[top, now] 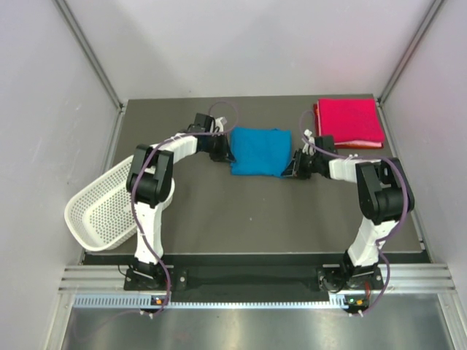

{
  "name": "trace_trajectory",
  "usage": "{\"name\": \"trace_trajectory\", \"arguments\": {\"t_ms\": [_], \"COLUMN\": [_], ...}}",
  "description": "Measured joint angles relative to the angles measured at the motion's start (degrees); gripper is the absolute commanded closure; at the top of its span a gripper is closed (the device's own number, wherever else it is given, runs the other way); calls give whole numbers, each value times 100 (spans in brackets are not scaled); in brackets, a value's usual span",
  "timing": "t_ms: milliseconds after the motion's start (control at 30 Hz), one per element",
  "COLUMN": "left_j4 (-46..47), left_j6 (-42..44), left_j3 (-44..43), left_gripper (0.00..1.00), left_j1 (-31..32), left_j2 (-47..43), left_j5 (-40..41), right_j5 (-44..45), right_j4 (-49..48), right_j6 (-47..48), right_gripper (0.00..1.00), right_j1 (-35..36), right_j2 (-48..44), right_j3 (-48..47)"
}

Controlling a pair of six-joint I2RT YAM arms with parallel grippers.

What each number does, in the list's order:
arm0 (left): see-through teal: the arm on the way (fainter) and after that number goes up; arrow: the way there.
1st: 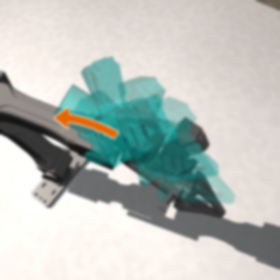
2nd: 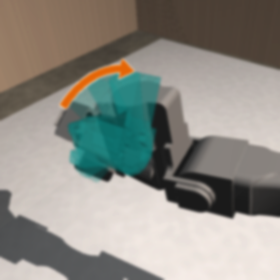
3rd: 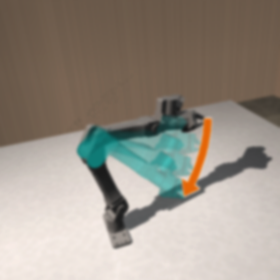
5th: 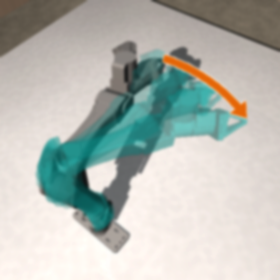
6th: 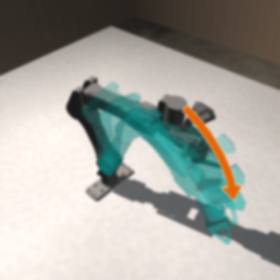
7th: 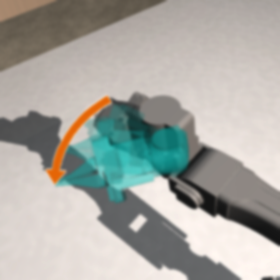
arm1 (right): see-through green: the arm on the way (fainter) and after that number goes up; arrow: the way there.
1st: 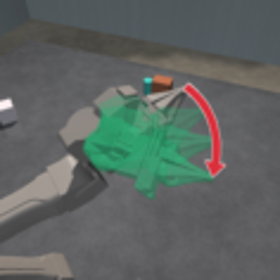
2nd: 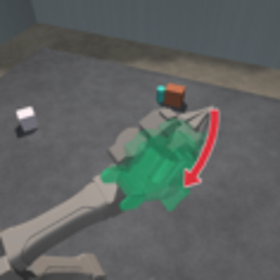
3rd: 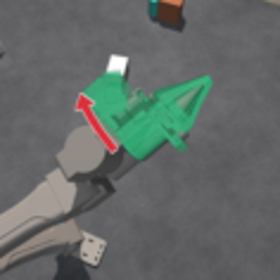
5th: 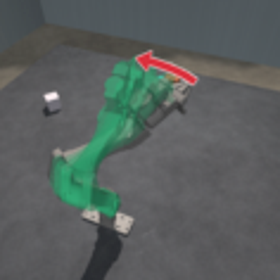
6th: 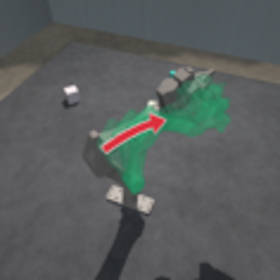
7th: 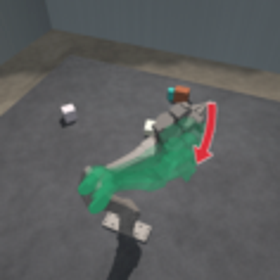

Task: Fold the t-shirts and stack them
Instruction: Fold the tshirt

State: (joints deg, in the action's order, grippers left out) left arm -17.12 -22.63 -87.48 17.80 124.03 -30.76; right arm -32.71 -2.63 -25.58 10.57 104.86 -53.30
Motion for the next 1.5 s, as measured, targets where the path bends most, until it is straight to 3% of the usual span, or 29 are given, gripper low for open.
{"name": "trace_trajectory", "arguments": {"t_ms": [133, 233, 300, 333, 467, 633, 733, 767, 933, 1267, 1500], "left_j4": [208, 295, 232, 173, -70, -901, -1220, -1215, -927, 570, 778], "left_j6": [-382, -664, -756, -774, -763, -623, -520, -492, -452, -807, -850], "left_j3": [216, 490, 555, 560, 560, 105, -452, -605, -994, -1338, -2087], "left_gripper": [100, 100, 89, 77, 69, 63, 65, 66, 66, 68, 68], "left_j1": [-46, -94, -105, -105, -103, -87, -87, -87, -87, -81, -83], "left_j2": [-26, -138, -197, -221, -299, -354, -354, -354, -352, 636, 1567], "left_j5": [-203, -306, -284, -251, -24, 553, 911, 960, 699, -264, -289], "right_j5": [63, 129, 179, 208, 396, 846, 1141, 1220, 1204, 367, 33], "right_j4": [-24, 39, 125, 175, 503, 1493, 1947, 2063, 2194, 1545, 1185], "right_j6": [-160, -184, -166, -140, 4, 225, 343, 374, 605, 640, 581], "right_gripper": [89, 84, 75, 68, 55, 51, 58, 65, 80, 81, 81], "right_j1": [96, 160, 216, 247, 289, 282, 278, 267, 210, -133, -361], "right_j2": [-114, -367, -514, -557, -662, -916, -999, -1005, -857, 393, 1558], "right_j3": [131, 328, 382, 382, 378, 219, -223, -426, -1364, -2347, -3106]}}
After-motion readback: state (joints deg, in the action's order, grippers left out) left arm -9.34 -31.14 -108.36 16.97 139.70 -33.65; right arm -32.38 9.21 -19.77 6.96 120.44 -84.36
